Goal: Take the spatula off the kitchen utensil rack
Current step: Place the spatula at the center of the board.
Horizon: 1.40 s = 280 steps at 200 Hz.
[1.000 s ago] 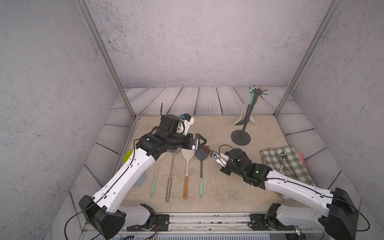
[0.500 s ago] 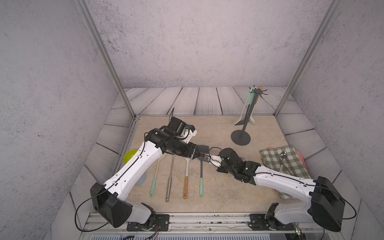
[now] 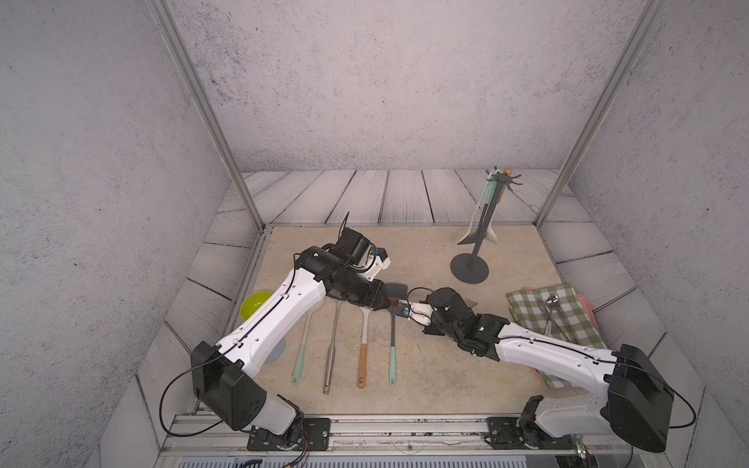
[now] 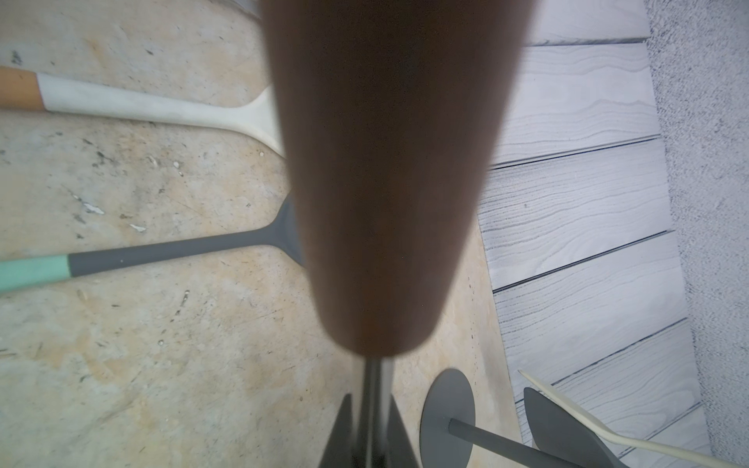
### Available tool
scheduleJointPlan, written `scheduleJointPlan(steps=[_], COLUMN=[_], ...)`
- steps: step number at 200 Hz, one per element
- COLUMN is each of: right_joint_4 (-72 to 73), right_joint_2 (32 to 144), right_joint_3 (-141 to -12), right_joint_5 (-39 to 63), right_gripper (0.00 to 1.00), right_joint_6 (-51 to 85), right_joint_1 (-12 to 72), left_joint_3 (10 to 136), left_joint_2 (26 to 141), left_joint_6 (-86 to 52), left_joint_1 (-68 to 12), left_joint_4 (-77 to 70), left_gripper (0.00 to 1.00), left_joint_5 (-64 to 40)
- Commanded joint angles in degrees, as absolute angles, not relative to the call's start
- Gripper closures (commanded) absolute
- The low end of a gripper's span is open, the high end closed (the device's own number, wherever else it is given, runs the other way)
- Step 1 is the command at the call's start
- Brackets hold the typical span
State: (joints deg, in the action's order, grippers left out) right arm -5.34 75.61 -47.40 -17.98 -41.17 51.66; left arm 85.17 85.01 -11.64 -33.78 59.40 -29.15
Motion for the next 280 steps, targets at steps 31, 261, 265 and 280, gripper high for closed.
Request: scheduleJointPlan(steps=[31,261,265,280], right_joint_4=[-1.1,-21.7,-22.4,-24.0], right_joint_2=[74.9,50.9,51.0,51.8], right_joint_3=[-49.6,-43.4,-43.5,-43.2], right_joint_5=[-17.3,-6.0,-5.3,-4.3], right_gripper=[1.00,0.15,0.15,0.15], right_joint_6=[-42.2,21.8,22.7,25.9], right_joint_1=[52.0,32.4,31.8,30.4], left_joint_3=[85.9,66.7,66.5,66.1], left_joint_2=[86.3,76.5,76.8,78.3], left_joint_6=[-11.2,-36.3,-36.5,-37.6], left_joint_1=[-34.9,-55.0,-56.0,-59.6], left_joint_4=[59.1,26.9,26.9,27.4], left_gripper=[0.86,1.00,1.00,1.00], left_joint_5=[-30.1,6.8,8.2,13.5])
